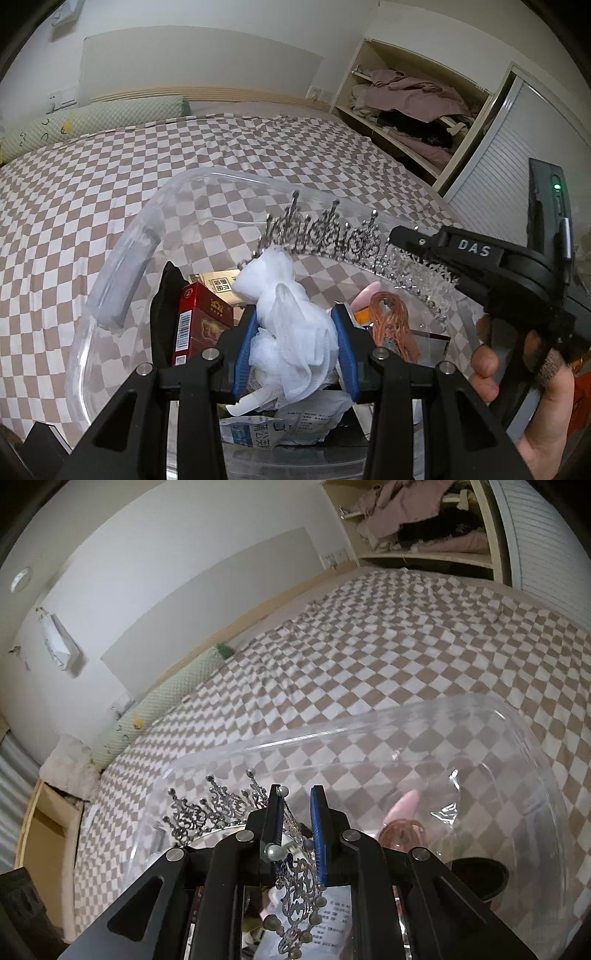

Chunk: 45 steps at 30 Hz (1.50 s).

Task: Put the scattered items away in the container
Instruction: 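Lower the held cloth and tiara into the clear container with both grippers, then open the right gripper to drop the tiara while the left releases the cloth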

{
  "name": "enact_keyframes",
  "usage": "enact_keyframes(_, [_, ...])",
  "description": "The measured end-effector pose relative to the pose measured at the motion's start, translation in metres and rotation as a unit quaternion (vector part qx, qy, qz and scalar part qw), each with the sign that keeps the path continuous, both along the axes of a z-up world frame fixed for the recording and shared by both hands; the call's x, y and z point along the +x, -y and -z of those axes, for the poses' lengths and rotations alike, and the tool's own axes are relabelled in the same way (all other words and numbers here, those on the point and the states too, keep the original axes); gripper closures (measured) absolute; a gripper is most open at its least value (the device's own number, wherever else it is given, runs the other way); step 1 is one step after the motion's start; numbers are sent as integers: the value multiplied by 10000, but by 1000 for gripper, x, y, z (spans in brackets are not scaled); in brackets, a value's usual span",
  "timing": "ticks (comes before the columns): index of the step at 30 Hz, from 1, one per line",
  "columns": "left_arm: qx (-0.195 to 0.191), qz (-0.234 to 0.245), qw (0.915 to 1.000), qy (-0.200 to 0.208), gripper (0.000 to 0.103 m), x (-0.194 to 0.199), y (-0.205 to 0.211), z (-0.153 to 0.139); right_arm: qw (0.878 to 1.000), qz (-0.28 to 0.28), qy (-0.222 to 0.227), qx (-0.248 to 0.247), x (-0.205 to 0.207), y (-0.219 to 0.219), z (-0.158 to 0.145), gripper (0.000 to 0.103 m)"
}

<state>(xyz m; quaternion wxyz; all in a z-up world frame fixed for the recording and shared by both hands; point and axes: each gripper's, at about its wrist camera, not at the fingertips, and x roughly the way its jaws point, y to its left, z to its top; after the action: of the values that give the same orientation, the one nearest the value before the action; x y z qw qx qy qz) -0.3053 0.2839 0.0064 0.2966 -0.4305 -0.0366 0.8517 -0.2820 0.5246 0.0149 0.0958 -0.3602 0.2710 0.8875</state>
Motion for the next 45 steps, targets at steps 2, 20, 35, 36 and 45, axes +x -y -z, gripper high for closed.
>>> enact_keyframes(2, [-4,2,10000,9,63,-1,-1,1,10000,62,27,-61,0,-3,2,59])
enact_keyframes(20, [-43,34,9999,84,63,-6,-13,10,9973,-92,695,205,-6,3,7,18])
enact_keyframes(35, [-150,-231,9996,13,26,-13,-13,15,9951,-122,888,428,-6,0,14,18])
enact_keyframes(36, [-169,-231,9996,-3,25,-13,-12,15,9949,-136,900,430,-6,0,14,18])
enact_keyframes(45, [-450,-193,9987,-139,24,-5,-11,13,9942,-178,954,464,-3,3,11,18])
